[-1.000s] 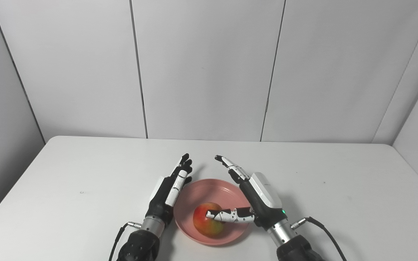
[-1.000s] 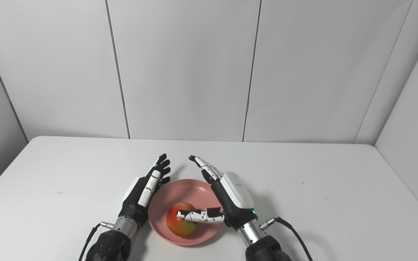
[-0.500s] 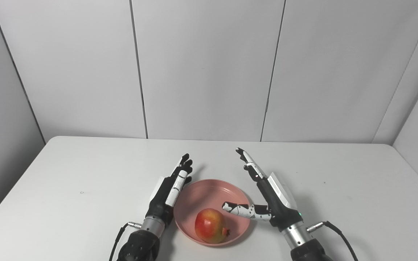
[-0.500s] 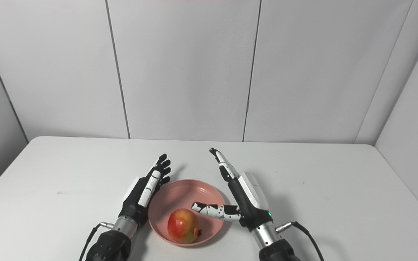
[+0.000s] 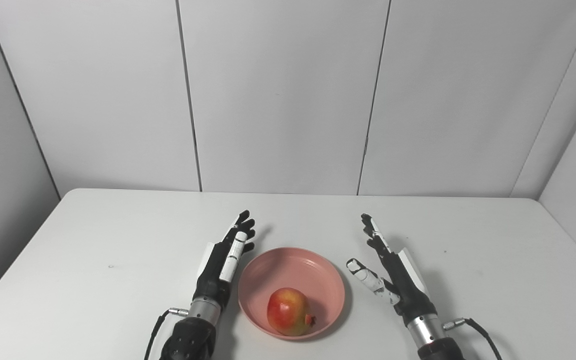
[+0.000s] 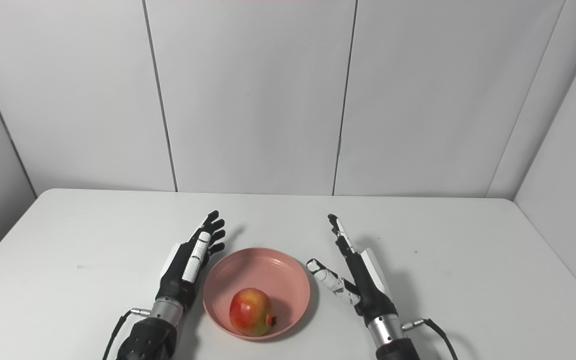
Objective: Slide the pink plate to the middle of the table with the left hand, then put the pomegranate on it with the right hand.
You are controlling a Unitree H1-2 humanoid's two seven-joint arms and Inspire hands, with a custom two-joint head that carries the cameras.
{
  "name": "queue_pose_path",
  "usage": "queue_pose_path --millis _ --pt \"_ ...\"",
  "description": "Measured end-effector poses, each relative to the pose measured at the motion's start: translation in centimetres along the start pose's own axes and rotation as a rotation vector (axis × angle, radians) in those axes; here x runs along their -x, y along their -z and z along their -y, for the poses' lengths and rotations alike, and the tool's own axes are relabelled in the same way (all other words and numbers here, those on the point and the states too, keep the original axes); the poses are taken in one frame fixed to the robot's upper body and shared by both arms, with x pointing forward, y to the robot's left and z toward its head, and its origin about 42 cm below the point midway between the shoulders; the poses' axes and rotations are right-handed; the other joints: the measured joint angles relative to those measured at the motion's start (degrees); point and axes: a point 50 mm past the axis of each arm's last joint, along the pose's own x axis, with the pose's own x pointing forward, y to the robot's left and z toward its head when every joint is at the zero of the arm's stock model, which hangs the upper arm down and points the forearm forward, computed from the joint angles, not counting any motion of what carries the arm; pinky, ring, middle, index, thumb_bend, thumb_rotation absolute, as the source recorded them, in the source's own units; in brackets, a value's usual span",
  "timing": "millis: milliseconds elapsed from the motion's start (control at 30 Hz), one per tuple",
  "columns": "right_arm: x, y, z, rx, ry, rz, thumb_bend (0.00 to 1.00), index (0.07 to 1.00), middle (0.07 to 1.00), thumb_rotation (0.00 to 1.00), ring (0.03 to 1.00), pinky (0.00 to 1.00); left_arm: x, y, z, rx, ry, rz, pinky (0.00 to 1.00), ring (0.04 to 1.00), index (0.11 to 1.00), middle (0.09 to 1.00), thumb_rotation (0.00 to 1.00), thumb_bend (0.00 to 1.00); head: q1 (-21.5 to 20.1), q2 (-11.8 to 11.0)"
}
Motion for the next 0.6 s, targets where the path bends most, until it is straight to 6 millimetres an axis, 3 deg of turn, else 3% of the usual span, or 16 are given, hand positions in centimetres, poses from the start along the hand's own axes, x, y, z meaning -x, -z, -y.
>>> queue_pose_path --millis 467,600 --pt "-0.4 0.2 -0.7 -0.230 0.090 -0.087 0.53 1.000 1.000 0.97 0.989 0.96 0.1 -0.1 -1.3 0.026 -0.005 0.014 0.92 0.959 0.988 0.984 1.00 0.53 -0.18 -0.35" --pt "-0.5 0.2 -0.9 -0.306 0.111 -0.109 0.58 1.000 1.000 0.97 1.000 0.99 0.2 -0.1 -1.4 0.035 -0.003 0.013 0.93 0.960 0.989 0.984 1.00 0.52 -0.35 -0.18"
